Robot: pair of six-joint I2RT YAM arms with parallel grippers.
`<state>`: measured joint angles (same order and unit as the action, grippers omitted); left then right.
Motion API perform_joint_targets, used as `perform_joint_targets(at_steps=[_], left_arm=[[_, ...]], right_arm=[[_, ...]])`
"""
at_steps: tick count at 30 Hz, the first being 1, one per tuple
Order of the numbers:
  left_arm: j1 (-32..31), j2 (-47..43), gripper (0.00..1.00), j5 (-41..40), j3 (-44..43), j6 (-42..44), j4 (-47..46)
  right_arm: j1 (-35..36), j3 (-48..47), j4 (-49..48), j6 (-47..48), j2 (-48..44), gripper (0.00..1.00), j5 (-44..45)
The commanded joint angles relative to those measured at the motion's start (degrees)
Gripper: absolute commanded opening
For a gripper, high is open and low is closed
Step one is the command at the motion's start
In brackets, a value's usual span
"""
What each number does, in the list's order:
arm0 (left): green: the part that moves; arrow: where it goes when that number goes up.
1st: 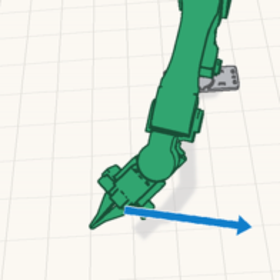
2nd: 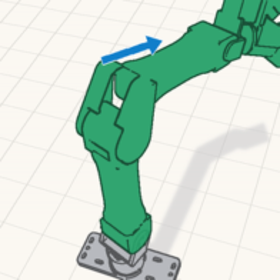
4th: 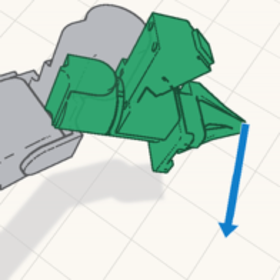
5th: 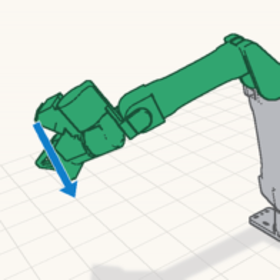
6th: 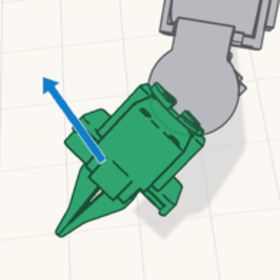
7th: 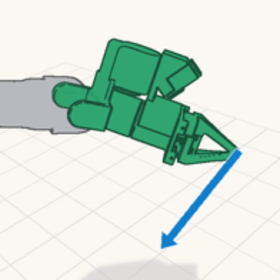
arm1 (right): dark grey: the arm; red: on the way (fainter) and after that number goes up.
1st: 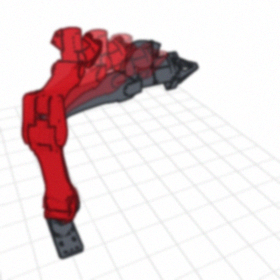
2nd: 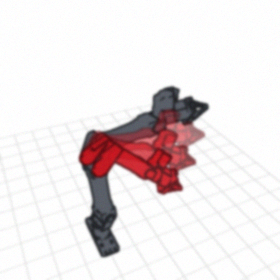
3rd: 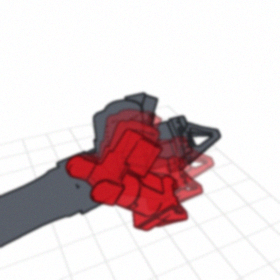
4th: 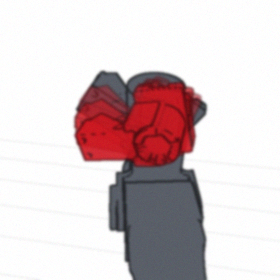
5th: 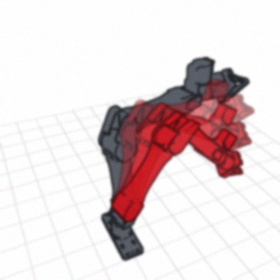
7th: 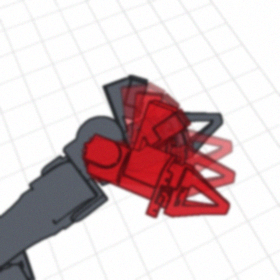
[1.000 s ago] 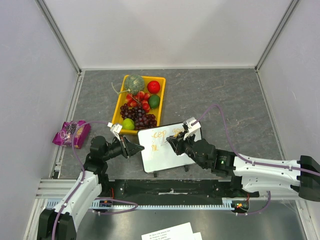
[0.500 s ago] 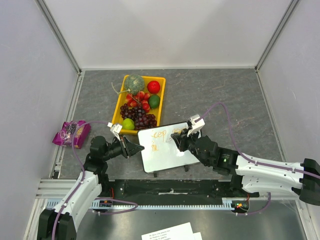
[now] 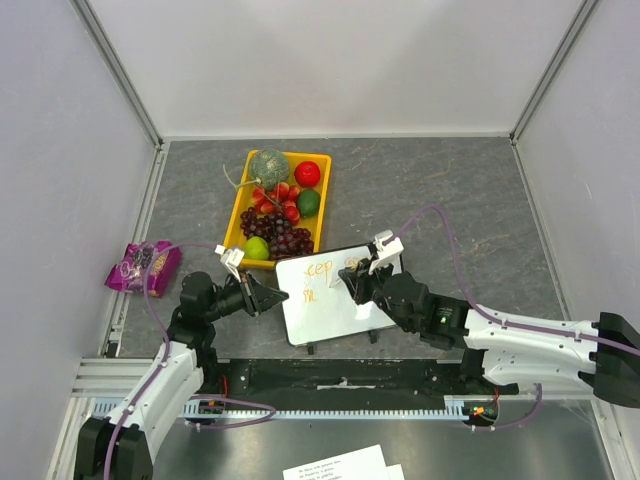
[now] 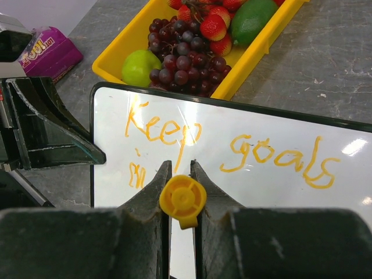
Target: Write a sentence on the whiteboard
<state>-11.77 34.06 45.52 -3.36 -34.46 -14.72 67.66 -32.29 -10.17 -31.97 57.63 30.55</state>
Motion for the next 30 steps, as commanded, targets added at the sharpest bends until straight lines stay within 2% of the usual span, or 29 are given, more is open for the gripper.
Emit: perform_joint_targets(at_steps=[1,7,30], left_arm=[[0.1,-0.4,0.02,-1.2,0.1,1.9,-1.6],[0.1,-0.4,0.02,-1.2,0.1,1.8,-1.6],[0.1,-0.2,0.02,-1.3,0.0,1.9,-1.5]], right_arm=[[-0.3,-0.1,-1.3,-0.2,1.2,0.0,0.1],[-0.2,-0.1,-0.9,0.0,1.4,0.0,-1.7],[-0.2,2.8,4.3,0.1,-3.0,0.0,0.0]])
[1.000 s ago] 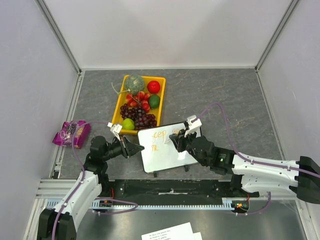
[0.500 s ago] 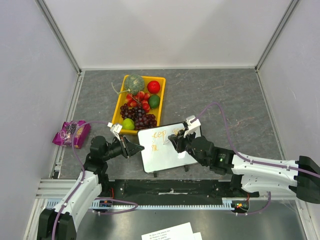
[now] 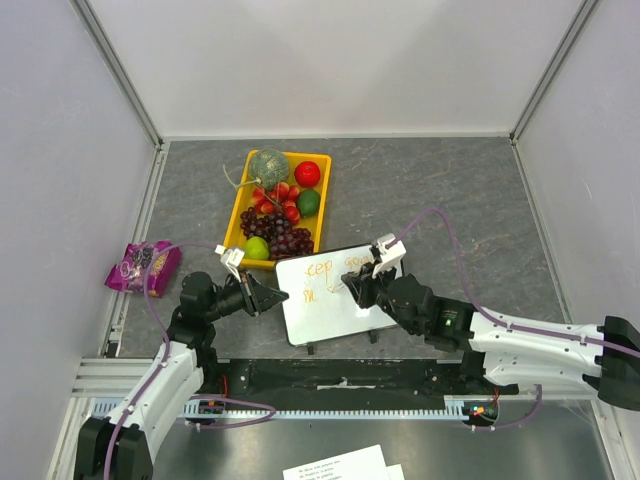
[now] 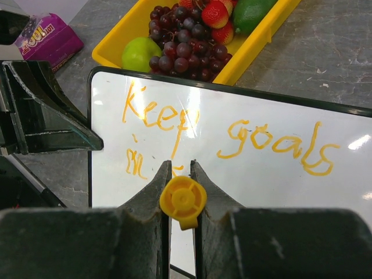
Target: Write a sentence on the whiteboard
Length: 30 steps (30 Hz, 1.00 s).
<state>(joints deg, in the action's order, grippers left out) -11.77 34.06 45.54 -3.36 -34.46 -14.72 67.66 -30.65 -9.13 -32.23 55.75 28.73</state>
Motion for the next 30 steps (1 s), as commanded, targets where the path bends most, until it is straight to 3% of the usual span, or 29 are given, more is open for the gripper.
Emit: perform_joint_targets(at_steps=[1,15,30], left_arm=[[0.1,-0.2,0.02,-1.3,0.0,1.9,-1.6],[0.0,-0.4,0.02,-1.2,0.1,1.9,-1.6],[0.0,-0.4,0.02,-1.3,0.1,1.9,-1.6]], right_arm=[[-0.3,1.2,3.3,0.5,-1.2,0.0,1.4],[-0.2,1.3,-1.9,-2.3,2.1,0.0,-1.6],[-2.4,0.2,-1.7,-1.9,-5.6,0.0,-2.0]])
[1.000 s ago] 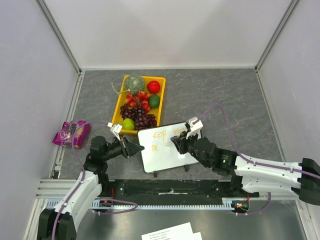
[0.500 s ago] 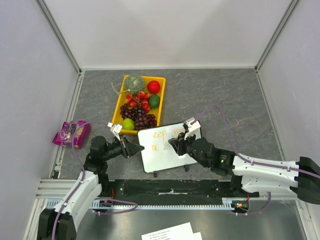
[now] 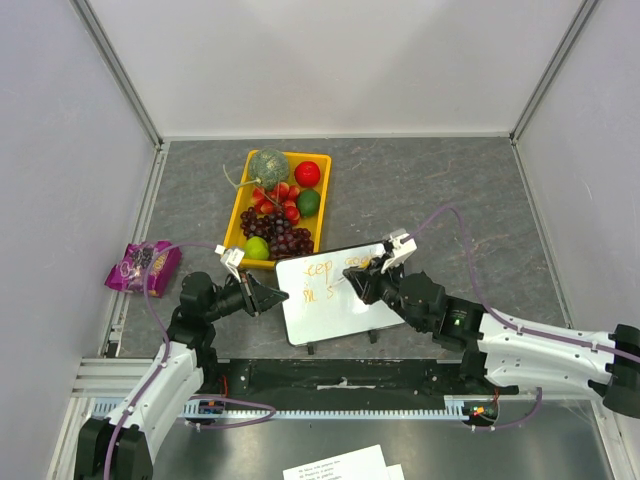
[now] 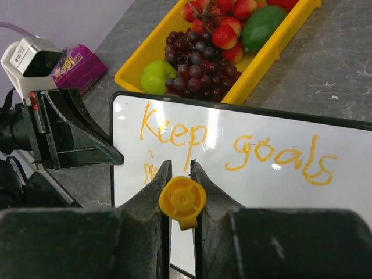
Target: Write a sentence on the whiteboard
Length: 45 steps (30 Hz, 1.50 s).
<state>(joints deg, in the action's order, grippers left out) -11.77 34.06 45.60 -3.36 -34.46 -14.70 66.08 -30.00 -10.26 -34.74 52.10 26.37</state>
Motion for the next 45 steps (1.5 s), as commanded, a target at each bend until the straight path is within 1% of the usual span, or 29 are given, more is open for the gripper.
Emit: perform_joint_targets(at_steps=[1,8,16,25,34,40,45], left_arm=[[0.0,-0.4,0.02,-1.4,0.1,1.8,-1.6],[0.1,-0.4,0.02,-1.4,0.1,1.9,-1.6],[-0.1,-0.2,0.02,-1.4,0.0,1.9,-1.6],[0.1,-0.3,0.02,-1.4,0.0,1.9,-1.6],[0.0,-0.2,0.02,-1.4,0.0,1.9,-1.6],[0.0,-0.2,0.02,-1.4,0.0,1.9,-1.6],[0.1,-0.3,0.02,-1.5,0.0,1.9,-1.6]], right_arm=[[-1.0,-0.6,0.0,0.7,-2.1,0.0,0.5],[-2.6,-0.5,1.6,1.4,-1.6,0.0,1.6],[-2.8,1.0,-1.1,0.4,-0.2,0.0,1.0],[-2.9,2.0,-1.2,0.1,0.7,0.0,0.9],[-2.9,4.1,1.6,-0.9,-1.3,0.0,-0.3],[-2.9,7.1,1.6,-3.1,-2.7,0.0,-3.1],[-2.9,8.0,1.5,-4.1,-4.3,0.0,-2.8]])
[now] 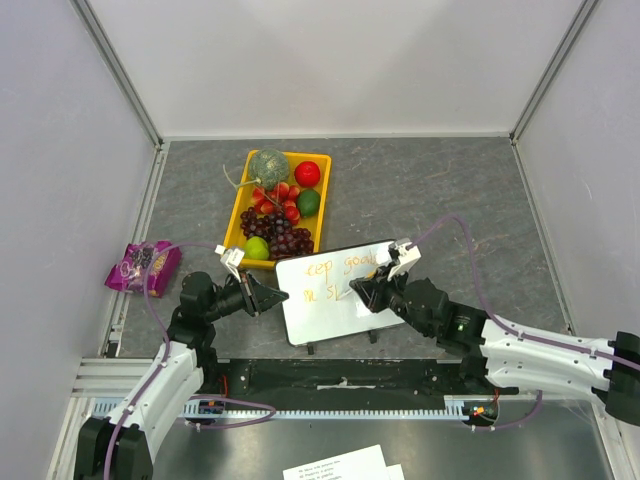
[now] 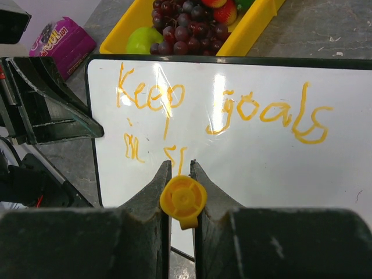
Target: Write a sentence on the whiteboard
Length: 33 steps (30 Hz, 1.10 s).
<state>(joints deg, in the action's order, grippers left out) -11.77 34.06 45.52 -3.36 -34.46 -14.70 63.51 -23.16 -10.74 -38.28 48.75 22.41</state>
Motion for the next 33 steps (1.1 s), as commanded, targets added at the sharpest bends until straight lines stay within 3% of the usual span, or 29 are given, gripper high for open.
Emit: perform_joint_targets(at_steps=[1,18,33], left_arm=[[0.0,-0.2,0.02,-1.4,0.0,1.9,-1.6],[0.1,-0.3,0.02,-1.3,0.1,1.9,-1.6],[0.0,-0.4,0.02,-1.3,0.1,1.9,-1.6]], right_arm=[[-0.3,0.9,2.1,-0.6,-1.3,0.0,1.4],[-0.4,-8.7,0.6,5.0,1.3,0.0,5.6],[-1.0,-7.1,-1.8,4.6,5.2,0.0,7.7]])
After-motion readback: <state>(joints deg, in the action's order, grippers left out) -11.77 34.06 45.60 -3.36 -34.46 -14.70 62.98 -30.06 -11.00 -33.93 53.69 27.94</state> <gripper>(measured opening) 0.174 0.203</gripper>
